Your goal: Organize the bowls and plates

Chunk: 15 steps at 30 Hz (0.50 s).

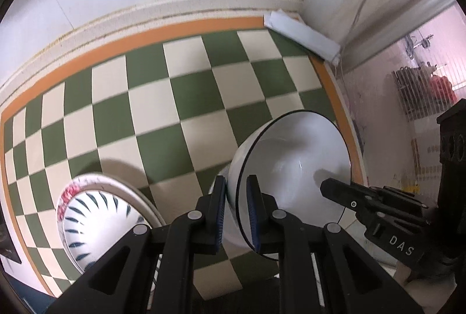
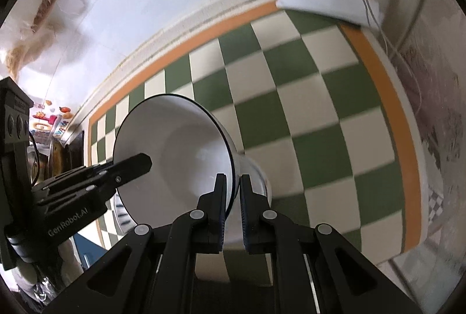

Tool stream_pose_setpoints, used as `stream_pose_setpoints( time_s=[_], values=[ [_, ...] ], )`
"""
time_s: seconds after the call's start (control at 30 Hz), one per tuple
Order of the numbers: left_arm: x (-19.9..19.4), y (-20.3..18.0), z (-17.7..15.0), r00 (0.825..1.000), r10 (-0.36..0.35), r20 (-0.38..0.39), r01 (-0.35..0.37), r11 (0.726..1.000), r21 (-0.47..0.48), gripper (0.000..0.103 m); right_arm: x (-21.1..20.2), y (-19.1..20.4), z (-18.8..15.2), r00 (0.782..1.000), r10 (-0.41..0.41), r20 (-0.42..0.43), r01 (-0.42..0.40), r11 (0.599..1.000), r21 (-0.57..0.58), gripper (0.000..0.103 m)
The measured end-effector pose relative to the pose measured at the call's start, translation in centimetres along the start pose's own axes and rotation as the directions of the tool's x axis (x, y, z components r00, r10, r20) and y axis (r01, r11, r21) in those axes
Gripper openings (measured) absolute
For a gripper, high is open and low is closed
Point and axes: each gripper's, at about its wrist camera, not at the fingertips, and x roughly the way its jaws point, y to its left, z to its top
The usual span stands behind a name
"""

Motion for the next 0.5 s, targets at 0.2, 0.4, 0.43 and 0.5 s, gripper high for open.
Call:
stream_pose_setpoints(
  time_s=[0.2, 0.4, 0.43, 0.5],
  values=[
    [2.2, -0.3, -1.7, 0.999, 0.019, -0.046, -0.019, 1.0, 0.004, 0.012, 1.8, -1.3, -2.2, 0.999, -0.004, -0.044, 0.005, 1.0, 0.023, 0.011],
    [4.0, -0.6, -2.3, 0.996, 0.042, -0.076, -0.041, 0.999, 0.01, 0.012, 3.3, -2.2, -2.6, 0.998, -0.012, -0.069, 0.014, 0.999, 0.034, 0.011],
    [4.3, -0.6, -2.4, 0.996, 0.045, -0.08, -0.044, 0.999, 0.013, 0.012, 3.5, -2.4, -2.7, 0.997, -0.015, -0.073, 0.018, 0.999, 0.034, 0.011],
    [4.7, -0.7, -2.5, 0.995, 0.052, -0.087, -0.051, 0.999, 0.014, 0.012, 3.9, -2.7, -2.6, 0.997, -0.014, -0.081, 0.017, 0.999, 0.038, 0.011]
  ],
)
